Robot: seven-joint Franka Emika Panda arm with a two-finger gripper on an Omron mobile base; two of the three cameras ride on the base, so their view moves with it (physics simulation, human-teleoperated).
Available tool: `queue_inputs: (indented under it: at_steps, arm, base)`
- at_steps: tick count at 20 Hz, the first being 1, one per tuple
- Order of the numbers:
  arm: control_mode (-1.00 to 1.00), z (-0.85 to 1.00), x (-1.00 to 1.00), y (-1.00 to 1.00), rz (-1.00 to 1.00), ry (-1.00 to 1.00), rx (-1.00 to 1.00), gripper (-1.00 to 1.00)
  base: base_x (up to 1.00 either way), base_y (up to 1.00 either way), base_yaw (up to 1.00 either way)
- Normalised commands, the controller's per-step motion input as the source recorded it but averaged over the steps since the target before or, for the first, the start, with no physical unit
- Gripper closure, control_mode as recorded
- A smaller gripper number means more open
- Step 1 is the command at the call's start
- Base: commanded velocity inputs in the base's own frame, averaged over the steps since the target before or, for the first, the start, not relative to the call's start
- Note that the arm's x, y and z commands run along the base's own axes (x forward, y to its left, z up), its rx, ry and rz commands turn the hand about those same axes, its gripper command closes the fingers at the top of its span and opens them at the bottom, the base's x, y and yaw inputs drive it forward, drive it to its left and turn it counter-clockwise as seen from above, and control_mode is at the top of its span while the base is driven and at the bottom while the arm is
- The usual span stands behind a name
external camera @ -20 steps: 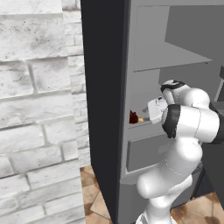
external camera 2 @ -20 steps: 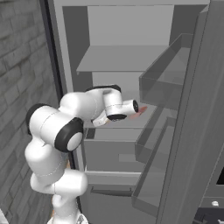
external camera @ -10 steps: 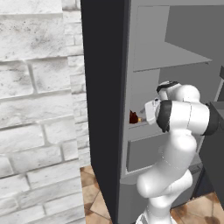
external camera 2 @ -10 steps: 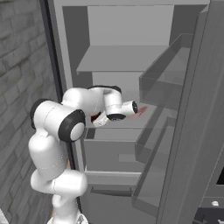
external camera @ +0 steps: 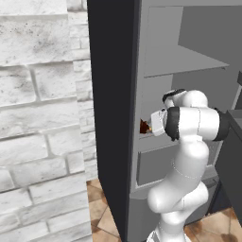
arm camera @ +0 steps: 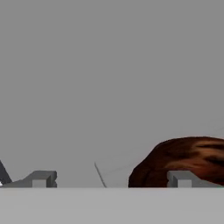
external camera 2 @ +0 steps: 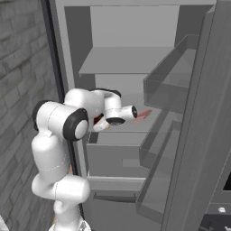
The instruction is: Gather the sweet potato and bell pepper from the fridge and place them on a tray on the dining counter. Then gather the steaks from the fridge and place them on the other tray.
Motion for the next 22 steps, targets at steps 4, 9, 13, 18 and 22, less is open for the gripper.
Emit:
queue_inputs:
  at_steps: [4, 9, 13, 18, 22]
  arm:
    - [-1.00, -0.01, 0.37, 0.00, 0.00, 0.00, 0.01, -1.00]
    - [-1.00, 0.00, 0.19, -0.09, 0.00, -0.03, 0.05, -1.00]
    - [-1.00, 0.00, 0.36, -0.08, 0.00, 0.00, 0.02, -1.00]
    - [-1.00, 0.00, 0.40, -0.10, 0.00, 0.00, 0.04, -1.00]
    - [-1.00, -0.15, 0.23, -0.24, 0.00, 0.00, 0.00, -1.00]
  base:
    - [0.00, 0.00, 0.00]
    - [0.00, 0.00, 0.00]
    - [0.00, 0.00, 0.00]
    - [0.00, 0.00, 0.00]
    - [0.00, 0.00, 0.00]
